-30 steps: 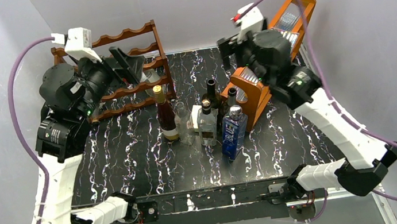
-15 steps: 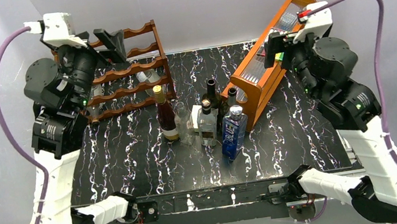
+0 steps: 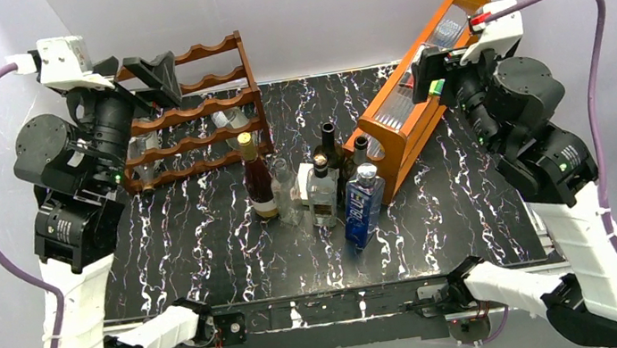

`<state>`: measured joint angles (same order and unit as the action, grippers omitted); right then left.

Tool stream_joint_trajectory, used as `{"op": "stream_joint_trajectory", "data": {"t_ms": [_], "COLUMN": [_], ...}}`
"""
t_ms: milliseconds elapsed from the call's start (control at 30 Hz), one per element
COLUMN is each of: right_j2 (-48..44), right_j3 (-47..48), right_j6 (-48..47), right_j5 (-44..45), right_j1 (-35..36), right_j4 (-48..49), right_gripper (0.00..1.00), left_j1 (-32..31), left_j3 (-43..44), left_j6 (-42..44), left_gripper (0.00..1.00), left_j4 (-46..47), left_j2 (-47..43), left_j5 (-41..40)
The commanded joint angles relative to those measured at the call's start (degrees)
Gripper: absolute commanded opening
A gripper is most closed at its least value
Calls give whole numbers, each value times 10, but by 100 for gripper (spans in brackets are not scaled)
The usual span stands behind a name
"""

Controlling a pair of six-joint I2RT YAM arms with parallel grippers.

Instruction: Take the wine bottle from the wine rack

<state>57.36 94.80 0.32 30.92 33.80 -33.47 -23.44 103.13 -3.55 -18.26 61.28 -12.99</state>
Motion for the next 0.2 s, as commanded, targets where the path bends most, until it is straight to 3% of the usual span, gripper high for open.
{"op": "stream_joint_trajectory", "data": {"t_ms": [0,167], "right_j2": [-5,-18], "right_j3": [4,-4], "right_j6": [10,9], "right_j5": [12,17], "right_j1": [-1,-1], "right_j4": [36,44], "right_gripper": [98,98], "left_j1": [-1,-1], "left_j3": [-13,-17], "left_j6": [7,1], "left_gripper": [98,98], "left_j4": [4,9], "left_j2": [-3,0], "left_j5": [-12,-5]}}
